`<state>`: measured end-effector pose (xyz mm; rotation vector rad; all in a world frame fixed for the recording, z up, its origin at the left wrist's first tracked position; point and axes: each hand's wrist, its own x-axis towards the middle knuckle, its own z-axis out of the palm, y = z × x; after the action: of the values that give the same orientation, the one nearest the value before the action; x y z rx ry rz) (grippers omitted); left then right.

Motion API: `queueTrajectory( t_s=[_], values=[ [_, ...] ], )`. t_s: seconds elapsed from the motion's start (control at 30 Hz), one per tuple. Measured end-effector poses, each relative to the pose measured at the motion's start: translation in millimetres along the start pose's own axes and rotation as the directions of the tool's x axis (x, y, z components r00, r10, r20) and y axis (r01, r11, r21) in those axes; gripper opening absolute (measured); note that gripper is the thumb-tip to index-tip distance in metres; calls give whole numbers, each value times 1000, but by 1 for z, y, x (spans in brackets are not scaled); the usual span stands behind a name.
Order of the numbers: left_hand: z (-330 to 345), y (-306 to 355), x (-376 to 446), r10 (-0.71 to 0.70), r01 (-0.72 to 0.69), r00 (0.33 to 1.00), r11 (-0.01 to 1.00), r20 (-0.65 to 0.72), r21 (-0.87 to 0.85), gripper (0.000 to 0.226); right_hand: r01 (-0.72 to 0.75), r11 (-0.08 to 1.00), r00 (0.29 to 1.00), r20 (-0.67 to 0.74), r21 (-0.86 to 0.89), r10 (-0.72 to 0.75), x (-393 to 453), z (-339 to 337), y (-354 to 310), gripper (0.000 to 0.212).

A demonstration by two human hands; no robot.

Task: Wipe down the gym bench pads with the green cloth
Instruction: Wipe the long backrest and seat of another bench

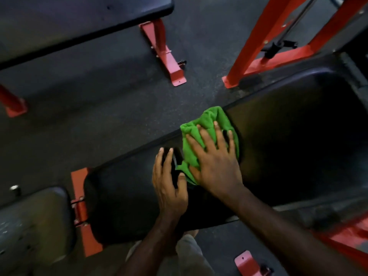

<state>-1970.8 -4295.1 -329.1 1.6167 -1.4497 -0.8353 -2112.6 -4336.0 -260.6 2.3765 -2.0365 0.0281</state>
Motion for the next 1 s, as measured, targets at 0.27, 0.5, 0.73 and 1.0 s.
queueTrajectory(
  t_s=[0.27, 0.5, 0.73, 1.0],
  values=[
    [-48, -85, -14, -323, 381, 911, 898, -257, 221, 63, -74, 994, 997, 1, 80, 75, 21, 23, -55, 78],
    [-59, -109, -17, -370, 440, 884, 866, -286, 239, 64, 58, 991, 994, 81, 121, -69, 49, 48, -86, 72],
    [-84, -145, -29, -418, 527, 816, 822, -399, 216, 61, 422, 891, 878, 171, 168, -448, 44, 82, -144, 71],
    [-117, -195, -62, -515, 616, 749, 773, -417, 153, 66, 334, 933, 908, 220, 136, -357, 46, 111, -214, 75]
  ],
)
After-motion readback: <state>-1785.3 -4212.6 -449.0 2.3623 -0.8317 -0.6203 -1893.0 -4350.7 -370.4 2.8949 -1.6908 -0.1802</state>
